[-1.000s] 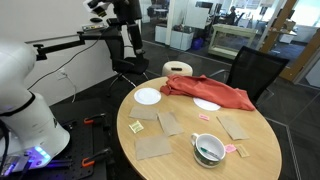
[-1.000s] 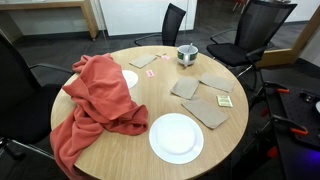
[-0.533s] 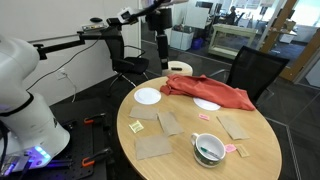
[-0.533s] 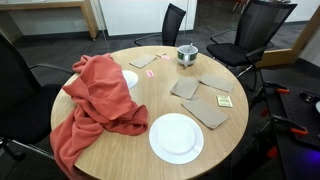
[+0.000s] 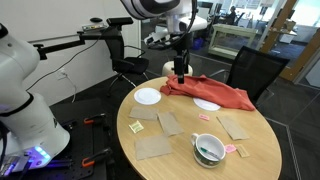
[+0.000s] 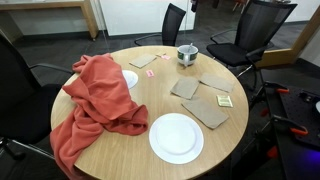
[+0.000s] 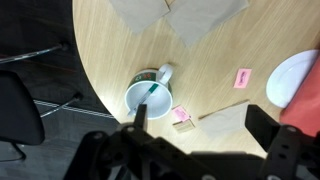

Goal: Put the marker on the table

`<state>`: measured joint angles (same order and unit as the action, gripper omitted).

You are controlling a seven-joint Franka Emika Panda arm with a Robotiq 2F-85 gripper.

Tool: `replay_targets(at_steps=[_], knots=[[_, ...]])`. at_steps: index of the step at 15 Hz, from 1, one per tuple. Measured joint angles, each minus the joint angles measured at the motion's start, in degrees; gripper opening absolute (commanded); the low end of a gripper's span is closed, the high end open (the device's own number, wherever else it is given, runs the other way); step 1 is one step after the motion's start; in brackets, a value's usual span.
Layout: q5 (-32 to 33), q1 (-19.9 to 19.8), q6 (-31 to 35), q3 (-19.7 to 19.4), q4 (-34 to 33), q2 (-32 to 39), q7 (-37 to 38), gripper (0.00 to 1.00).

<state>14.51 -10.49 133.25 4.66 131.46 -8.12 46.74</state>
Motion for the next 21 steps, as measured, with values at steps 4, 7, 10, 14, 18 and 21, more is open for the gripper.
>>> replay_targets(at_steps=[4,7,10,14,18,21], knots=[[5.53,0.21,0.00,-2.14,-3.18,5.29,12.61,1.00],[7.04,0.69,0.00,-4.23,-4.63,7.87,18.40,1.00],[7.27,1.03,0.00,-6.34,-5.37,9.76,21.19,1.00],[7.27,1.33,0.00,-7.31,-5.60,10.19,21.22,1.00],[7.33,1.95,-0.01,-8.11,-5.79,10.64,24.12,1.00],[7.76,2.32,-0.01,-9.29,-7.14,13.10,33.54,1.00]])
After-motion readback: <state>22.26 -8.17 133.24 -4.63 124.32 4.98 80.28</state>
